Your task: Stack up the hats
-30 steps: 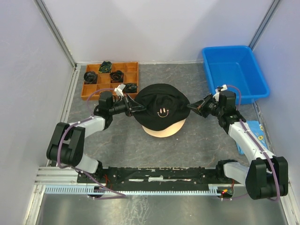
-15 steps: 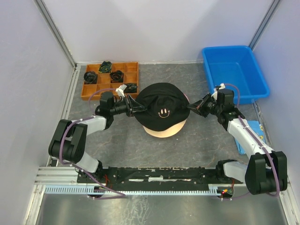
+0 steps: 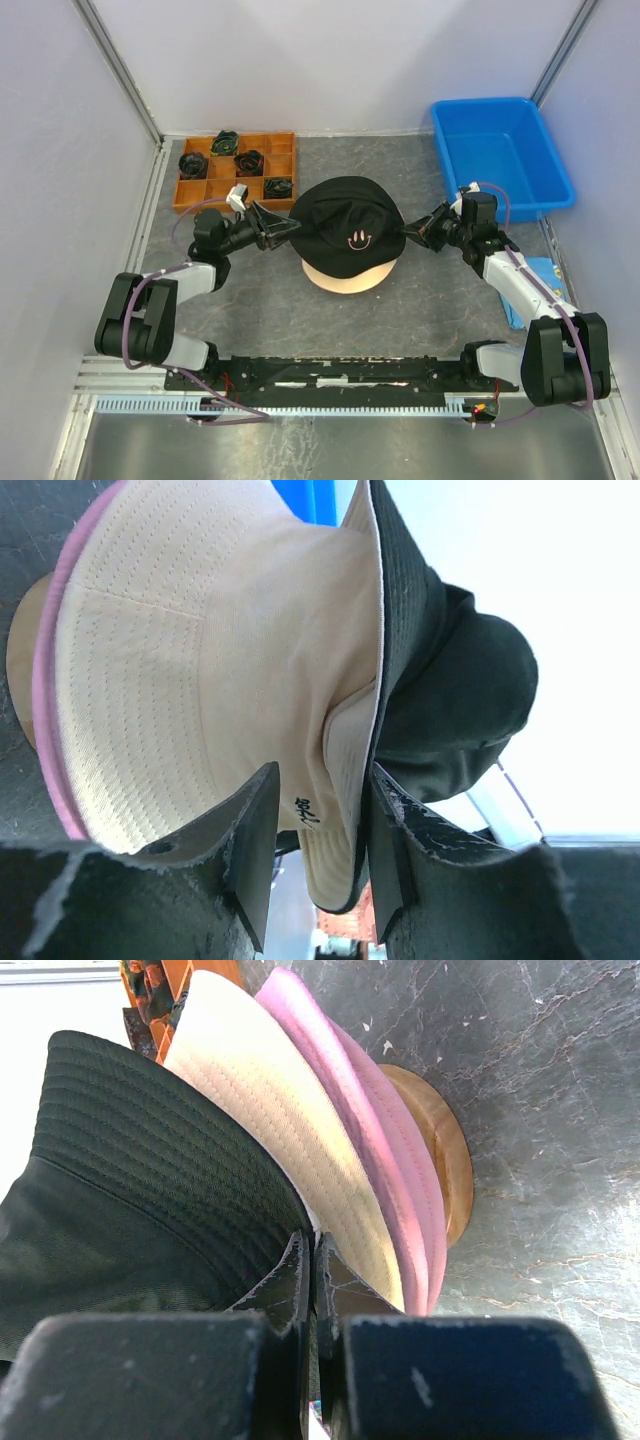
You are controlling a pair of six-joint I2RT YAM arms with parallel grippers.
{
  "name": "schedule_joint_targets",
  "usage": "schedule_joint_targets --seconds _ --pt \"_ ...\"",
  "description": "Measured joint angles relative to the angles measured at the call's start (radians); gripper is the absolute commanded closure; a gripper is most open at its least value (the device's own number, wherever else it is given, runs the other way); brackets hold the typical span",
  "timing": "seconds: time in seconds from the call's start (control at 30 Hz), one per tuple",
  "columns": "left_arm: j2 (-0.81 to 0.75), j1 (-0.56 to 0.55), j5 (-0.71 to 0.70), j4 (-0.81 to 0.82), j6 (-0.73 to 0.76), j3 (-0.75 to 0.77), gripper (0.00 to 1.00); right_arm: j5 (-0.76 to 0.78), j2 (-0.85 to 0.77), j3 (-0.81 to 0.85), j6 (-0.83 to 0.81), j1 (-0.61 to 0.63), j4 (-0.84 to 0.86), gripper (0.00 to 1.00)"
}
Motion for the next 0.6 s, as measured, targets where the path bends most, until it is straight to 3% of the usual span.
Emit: schedule_joint_targets --seconds 0.2,0.5,0.6 --pt "0.034 0.045 0.000 0.206 -0.130 -0.065 0.62 0.000 0.000 -0.002 0.005 0.000 0.004 1.00" --pt "0.070 0.046 0.001 0.291 -0.188 -0.063 0.61 -0.001 0.000 -0.002 0.005 0.000 0.004 1.00" --pt "0.074 0.039 0.000 0.285 -0.188 -0.049 0.68 -0.004 0.000 -0.002 0.005 0.000 0.004 1.00"
